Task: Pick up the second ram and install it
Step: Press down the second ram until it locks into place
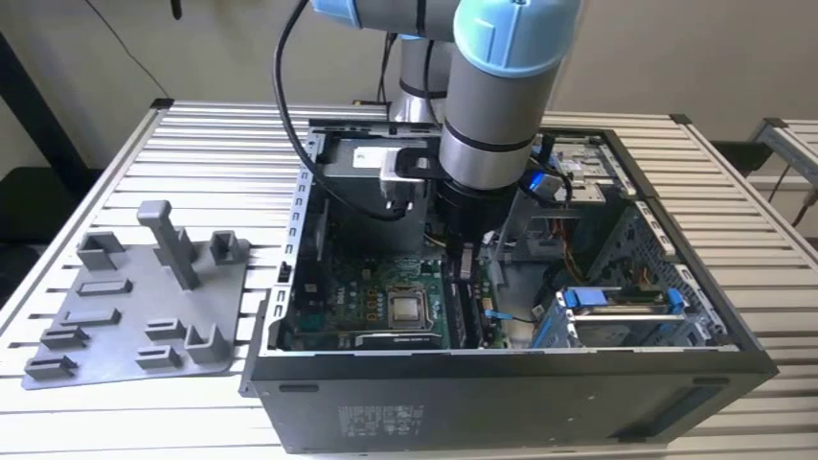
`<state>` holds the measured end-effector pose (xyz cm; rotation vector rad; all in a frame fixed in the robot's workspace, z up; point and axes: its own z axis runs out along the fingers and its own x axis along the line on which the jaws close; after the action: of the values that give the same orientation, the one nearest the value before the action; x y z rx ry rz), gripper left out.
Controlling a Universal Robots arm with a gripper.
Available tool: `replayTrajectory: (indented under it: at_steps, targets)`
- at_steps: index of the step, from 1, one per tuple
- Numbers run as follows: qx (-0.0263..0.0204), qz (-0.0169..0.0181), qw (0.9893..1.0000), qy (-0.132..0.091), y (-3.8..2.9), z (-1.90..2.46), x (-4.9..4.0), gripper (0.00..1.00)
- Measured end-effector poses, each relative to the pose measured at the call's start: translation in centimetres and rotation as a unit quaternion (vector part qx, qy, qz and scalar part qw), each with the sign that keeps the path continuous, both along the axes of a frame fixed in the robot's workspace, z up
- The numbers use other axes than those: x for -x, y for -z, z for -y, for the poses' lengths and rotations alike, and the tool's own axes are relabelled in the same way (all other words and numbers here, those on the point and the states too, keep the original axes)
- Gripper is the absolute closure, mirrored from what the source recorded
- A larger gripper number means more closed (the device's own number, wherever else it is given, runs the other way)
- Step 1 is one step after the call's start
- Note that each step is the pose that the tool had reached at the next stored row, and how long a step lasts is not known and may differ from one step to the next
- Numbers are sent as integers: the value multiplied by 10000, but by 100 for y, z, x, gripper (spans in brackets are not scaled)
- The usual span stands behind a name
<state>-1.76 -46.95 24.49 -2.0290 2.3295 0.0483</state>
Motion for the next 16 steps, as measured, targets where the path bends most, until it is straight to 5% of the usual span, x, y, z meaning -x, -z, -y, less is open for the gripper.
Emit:
replayTrajectory:
  at_steps: [16]
  targets:
    - [1,1,9989,-476,35,82,-19,89]
